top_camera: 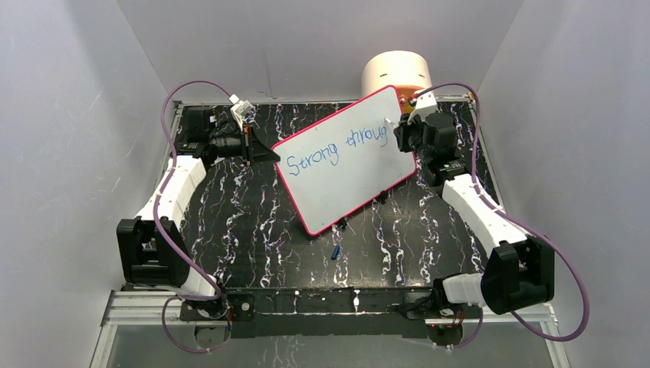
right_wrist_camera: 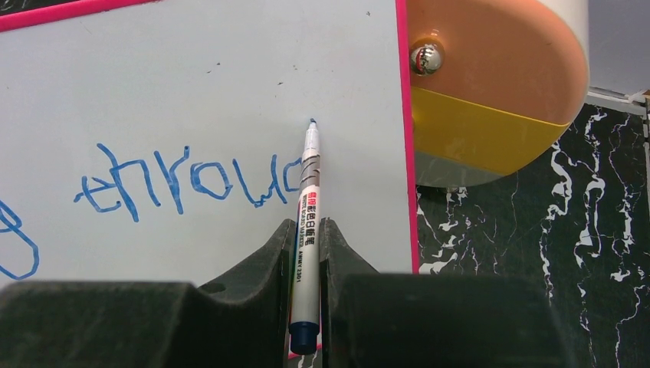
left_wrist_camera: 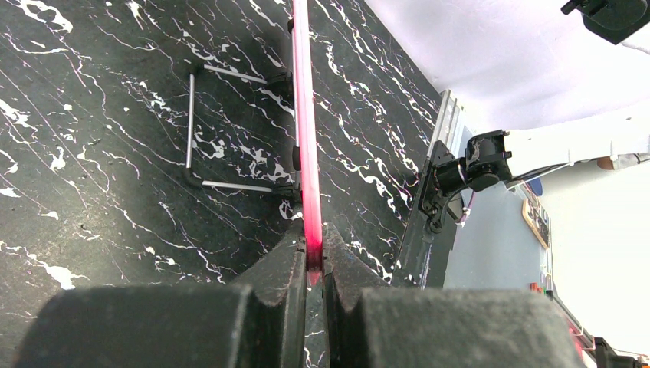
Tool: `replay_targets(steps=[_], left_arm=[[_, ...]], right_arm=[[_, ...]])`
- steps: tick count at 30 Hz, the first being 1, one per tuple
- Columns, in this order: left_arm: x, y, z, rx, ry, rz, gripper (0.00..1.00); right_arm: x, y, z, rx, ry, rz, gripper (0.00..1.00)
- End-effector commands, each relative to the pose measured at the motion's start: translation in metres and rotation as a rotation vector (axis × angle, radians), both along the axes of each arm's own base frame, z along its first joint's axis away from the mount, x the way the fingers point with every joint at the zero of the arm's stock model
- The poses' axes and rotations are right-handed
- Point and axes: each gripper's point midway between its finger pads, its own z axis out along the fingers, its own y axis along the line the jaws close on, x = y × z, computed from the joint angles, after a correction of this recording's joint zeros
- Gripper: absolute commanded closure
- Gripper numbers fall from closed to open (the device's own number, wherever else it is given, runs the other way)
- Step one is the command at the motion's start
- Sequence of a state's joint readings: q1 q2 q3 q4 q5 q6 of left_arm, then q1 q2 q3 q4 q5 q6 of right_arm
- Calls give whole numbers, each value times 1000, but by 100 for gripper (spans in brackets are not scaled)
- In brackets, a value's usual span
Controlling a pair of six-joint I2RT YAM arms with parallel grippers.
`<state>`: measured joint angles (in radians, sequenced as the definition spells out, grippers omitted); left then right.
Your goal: Write a sentence on the whiteboard
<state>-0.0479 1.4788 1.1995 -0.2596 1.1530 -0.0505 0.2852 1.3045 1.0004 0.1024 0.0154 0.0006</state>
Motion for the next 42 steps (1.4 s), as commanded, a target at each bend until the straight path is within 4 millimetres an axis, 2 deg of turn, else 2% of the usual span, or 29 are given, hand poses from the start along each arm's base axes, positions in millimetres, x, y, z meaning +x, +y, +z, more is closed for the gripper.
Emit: replay_targets(steps=[1,14,29,35,42], left_arm=[[-16,-3,25,-26,-64,-44,100],[-15,-3,23,-26,-56,-43,100],[-14,-3,24,-25,-57,-41,100],[-15,-3,24,-26,-57,-42,100],[-16,-3,25,-28,-60,-45,100]], right_arm=[[-3,-1,7,7,-13,5,100],[-18,-5,-9,-4,27,5,100],[-26,-9,-17,-10,40,-3,100],[-26,-9,-16,-5,31,-3,100],[-19,-7,-5,11,-4,-8,100]])
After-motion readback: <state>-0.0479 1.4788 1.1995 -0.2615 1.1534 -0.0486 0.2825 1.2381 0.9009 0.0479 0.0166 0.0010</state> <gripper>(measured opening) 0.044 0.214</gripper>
